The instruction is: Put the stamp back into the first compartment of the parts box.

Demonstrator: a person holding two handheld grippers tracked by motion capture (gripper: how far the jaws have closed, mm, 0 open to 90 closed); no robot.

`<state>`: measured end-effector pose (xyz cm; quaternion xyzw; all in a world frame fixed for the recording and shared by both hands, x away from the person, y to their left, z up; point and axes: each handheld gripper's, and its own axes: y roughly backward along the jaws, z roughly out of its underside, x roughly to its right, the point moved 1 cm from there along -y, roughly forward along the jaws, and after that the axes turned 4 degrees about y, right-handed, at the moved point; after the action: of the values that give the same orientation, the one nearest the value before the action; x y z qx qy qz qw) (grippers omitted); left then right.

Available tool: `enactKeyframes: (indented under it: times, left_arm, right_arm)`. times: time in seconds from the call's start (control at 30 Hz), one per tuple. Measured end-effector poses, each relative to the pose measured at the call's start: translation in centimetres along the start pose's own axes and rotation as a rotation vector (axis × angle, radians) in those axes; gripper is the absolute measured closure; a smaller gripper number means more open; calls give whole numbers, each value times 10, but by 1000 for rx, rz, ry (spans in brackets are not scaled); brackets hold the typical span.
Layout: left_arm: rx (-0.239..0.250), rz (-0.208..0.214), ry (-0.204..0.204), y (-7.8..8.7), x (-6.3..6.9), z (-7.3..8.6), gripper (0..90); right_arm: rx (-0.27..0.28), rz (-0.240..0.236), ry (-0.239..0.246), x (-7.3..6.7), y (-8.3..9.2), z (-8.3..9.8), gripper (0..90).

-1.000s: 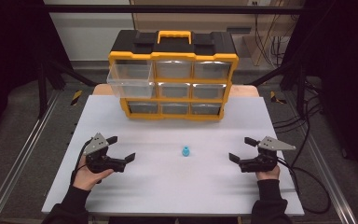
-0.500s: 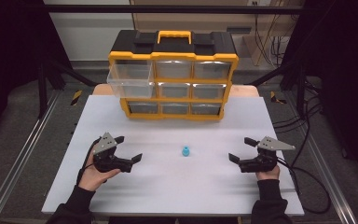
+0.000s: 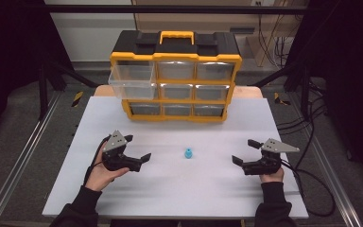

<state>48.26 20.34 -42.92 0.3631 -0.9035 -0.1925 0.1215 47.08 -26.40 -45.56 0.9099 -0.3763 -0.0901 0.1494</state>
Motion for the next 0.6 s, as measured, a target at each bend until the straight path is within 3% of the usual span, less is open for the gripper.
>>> enactKeyframes:
  times: [0.6]
  left_arm:
    - [-12,31,-8,-26,15,-19,0]
  right_arm:
    - [-5,-3,5,0,-1,0,26]
